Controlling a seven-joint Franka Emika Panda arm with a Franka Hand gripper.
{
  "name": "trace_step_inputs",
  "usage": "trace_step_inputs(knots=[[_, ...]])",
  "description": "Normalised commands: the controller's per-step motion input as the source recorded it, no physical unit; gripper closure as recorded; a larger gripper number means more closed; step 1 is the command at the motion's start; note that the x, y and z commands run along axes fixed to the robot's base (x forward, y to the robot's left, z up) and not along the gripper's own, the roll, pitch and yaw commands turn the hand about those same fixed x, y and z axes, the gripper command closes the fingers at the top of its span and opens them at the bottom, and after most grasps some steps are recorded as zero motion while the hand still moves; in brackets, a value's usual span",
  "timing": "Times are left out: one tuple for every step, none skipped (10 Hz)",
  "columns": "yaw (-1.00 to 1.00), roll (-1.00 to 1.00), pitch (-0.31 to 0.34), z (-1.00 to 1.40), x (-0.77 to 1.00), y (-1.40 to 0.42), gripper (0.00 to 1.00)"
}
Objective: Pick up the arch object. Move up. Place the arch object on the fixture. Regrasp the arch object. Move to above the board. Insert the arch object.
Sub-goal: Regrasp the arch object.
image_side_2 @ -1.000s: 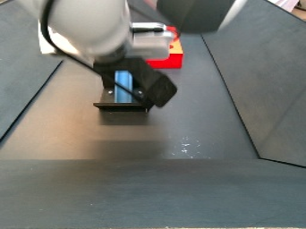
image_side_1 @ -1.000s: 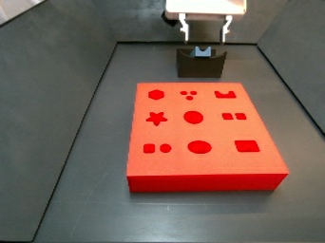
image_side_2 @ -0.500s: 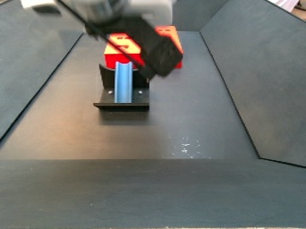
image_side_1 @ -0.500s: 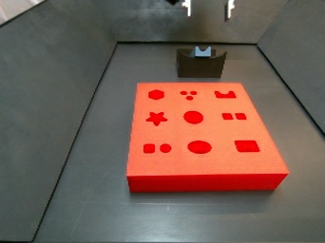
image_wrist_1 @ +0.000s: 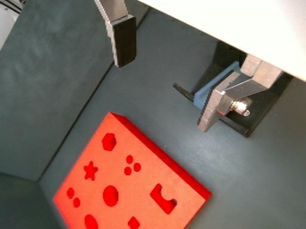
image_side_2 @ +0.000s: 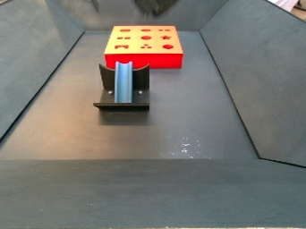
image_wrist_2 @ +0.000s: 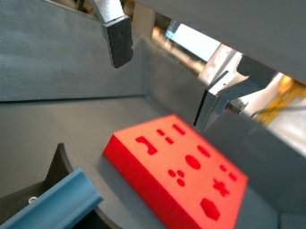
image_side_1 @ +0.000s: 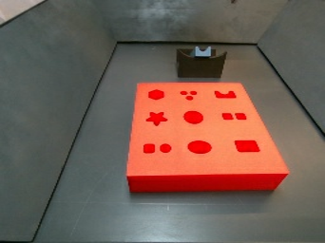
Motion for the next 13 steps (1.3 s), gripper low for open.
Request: trace_step_inputs(knots=[[0.01, 1.00, 0.024, 0.05, -0.05, -0.15, 0.00], [0.01, 1.00, 0.026, 0.05, -0.03, -0.05, 0.00], [0.01, 1.00, 0.023, 0.03, -0.03, -0.04, 0.00], [0.01, 1.00, 0.019, 0.01, -0.03, -0.04, 0.00], [0.01, 1.00, 0.013, 0.02, -0.04, -0.03, 0.00], [0.01, 1.00, 0.006, 0.02, -0.05, -0.03, 0.00], [0.01, 1.00, 0.000, 0.01, -0.05, -0.03, 0.00], [0.01, 1.00, -0.005, 0.01, -0.05, -0.02, 0.00], [0.01, 1.00, -0.013, 0.00, -0.04, -0.02, 0.00], [0.01, 1.00, -0.021, 0.01, -0.04, -0.02, 0.00], [0.01, 1.00, -0.026, 0.00, -0.03, -0.02, 0.00], [0.01, 1.00, -0.029, 0.00, -0.03, -0.02, 0.00], [0.02, 1.00, -0.029, 0.01, -0.03, -0.02, 0.00]])
